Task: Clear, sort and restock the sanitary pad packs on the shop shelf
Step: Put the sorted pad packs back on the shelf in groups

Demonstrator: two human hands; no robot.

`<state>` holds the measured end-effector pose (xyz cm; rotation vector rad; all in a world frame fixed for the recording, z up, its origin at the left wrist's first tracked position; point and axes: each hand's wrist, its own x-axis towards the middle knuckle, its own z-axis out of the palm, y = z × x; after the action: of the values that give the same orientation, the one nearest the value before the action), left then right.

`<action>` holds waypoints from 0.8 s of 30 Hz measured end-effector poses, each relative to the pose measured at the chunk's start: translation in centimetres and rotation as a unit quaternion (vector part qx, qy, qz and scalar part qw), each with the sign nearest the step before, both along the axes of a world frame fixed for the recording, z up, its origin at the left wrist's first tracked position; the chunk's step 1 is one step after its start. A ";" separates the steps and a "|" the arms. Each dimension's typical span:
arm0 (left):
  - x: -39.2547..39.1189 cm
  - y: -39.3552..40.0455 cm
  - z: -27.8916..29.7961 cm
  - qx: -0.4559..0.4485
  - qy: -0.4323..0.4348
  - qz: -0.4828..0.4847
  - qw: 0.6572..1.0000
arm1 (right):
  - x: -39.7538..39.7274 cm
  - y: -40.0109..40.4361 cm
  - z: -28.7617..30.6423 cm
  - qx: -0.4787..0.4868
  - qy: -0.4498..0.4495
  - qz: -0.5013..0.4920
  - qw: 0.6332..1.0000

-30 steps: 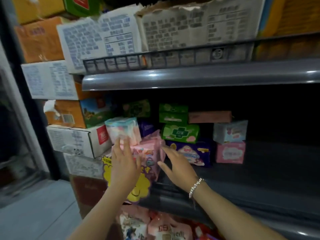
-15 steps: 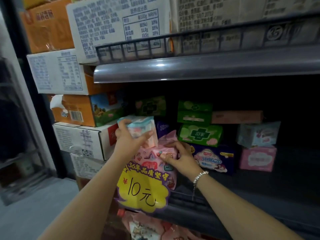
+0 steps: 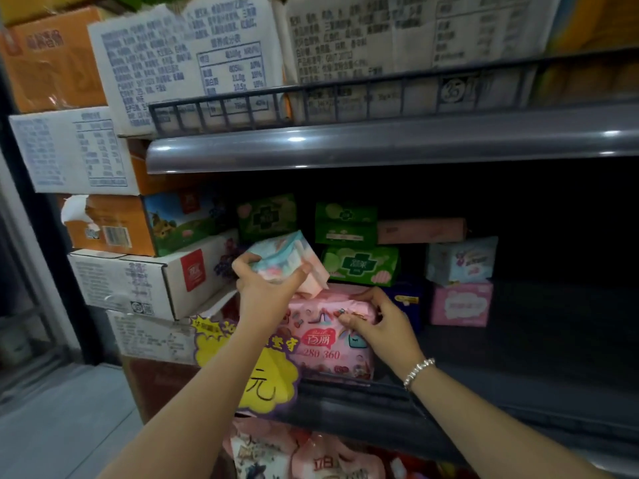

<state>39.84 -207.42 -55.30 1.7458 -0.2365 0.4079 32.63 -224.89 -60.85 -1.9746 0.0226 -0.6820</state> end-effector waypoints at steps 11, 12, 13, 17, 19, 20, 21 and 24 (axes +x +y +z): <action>-9.9 -5.8 2.4 -0.069 -0.072 0.009 0.995 | -11.4 -7.8 3.7 0.044 -0.065 -0.122 0.989; -11.1 -5.9 2.8 -0.068 -0.073 0.009 0.995 | -12.4 -8.2 4.2 0.055 -0.063 -0.128 0.988; -12.4 -5.8 3.1 -0.068 -0.069 0.008 0.995 | -13.5 -8.4 4.8 0.057 -0.060 -0.128 0.988; -16.3 -4.4 2.8 -0.085 -0.026 -0.018 0.996 | -18.3 -7.8 5.9 0.061 -0.055 -0.110 0.991; -17.6 -3.2 1.9 -0.087 -0.001 -0.031 0.996 | -20.2 -7.3 5.3 0.075 -0.046 -0.103 0.991; -18.5 -2.5 1.2 -0.082 0.013 -0.028 0.996 | -21.2 -6.8 4.8 0.083 -0.037 -0.103 0.990; -19.3 -1.8 0.4 -0.075 0.028 -0.023 0.996 | -22.2 -6.3 4.1 0.091 -0.026 -0.102 0.990; -21.9 0.5 -2.6 -0.055 0.085 -0.027 0.995 | -24.3 -4.7 1.2 0.120 0.004 -0.083 0.989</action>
<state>17.94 -206.94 -57.94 1.6519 -0.1368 0.2280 8.33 -229.58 -59.68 -1.7569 0.2640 -0.7419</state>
